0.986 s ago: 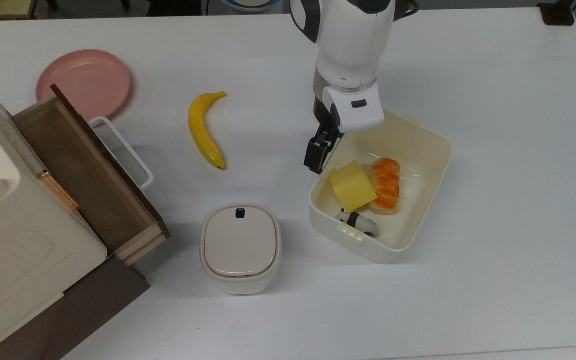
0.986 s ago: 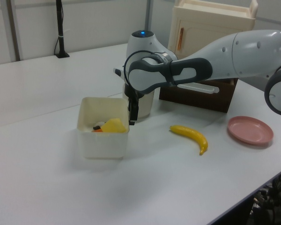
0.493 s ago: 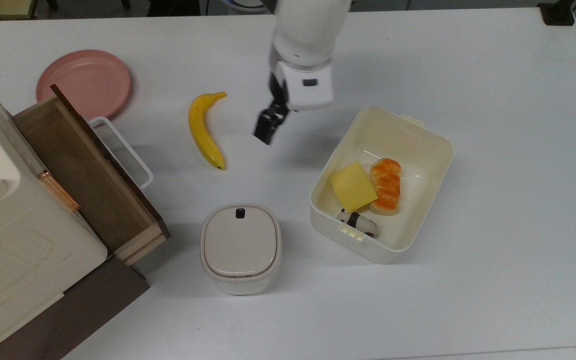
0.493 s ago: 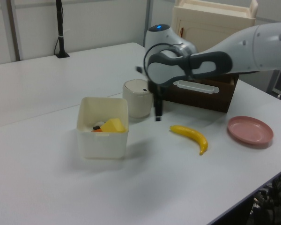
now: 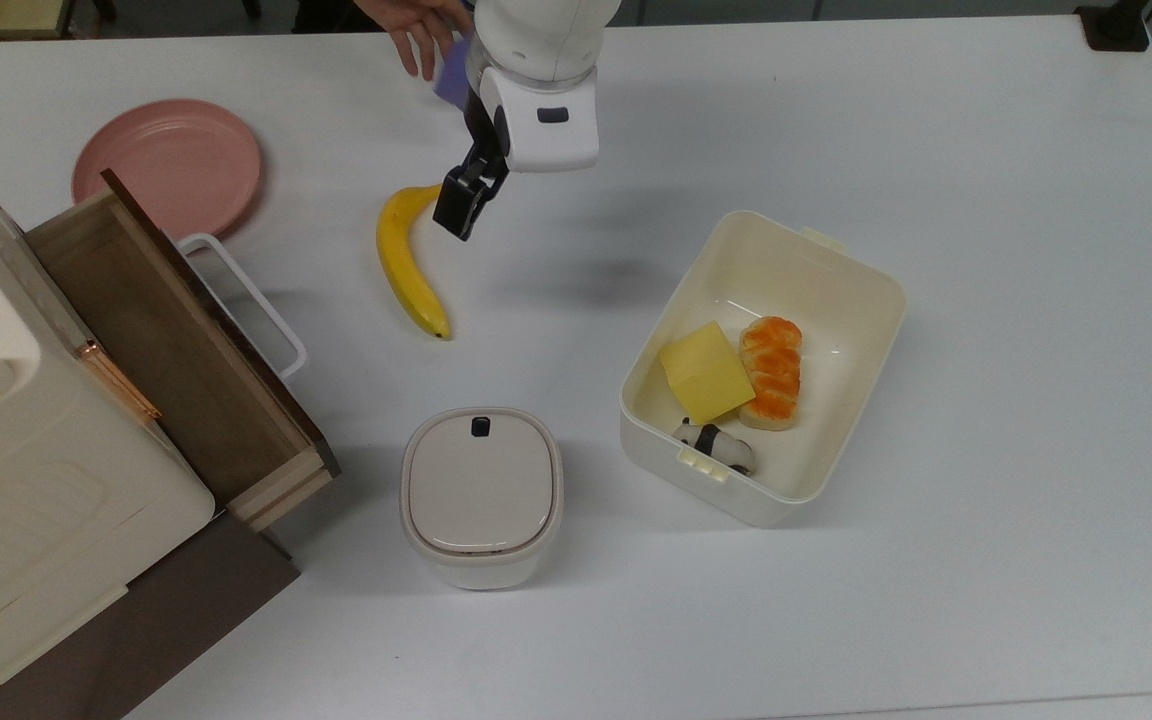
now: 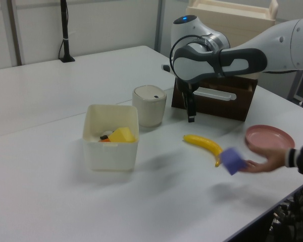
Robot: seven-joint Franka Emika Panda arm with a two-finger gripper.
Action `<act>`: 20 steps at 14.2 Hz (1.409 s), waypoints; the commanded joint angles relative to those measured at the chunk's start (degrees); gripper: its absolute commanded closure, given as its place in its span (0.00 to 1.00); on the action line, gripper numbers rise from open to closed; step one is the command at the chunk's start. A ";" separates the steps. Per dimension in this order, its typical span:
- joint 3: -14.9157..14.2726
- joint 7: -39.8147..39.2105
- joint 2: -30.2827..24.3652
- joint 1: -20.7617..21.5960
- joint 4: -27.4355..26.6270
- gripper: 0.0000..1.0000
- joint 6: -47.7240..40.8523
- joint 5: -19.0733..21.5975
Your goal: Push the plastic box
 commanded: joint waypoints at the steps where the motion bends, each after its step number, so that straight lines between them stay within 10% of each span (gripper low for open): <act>1: 0.02 3.40 -1.69 0.31 -2.17 0.00 -0.59 -1.03; 11: -0.41 6.74 -2.48 0.22 -1.47 0.00 -0.77 -0.33; 20: -0.59 46.63 -8.28 0.22 0.28 0.00 -2.60 4.50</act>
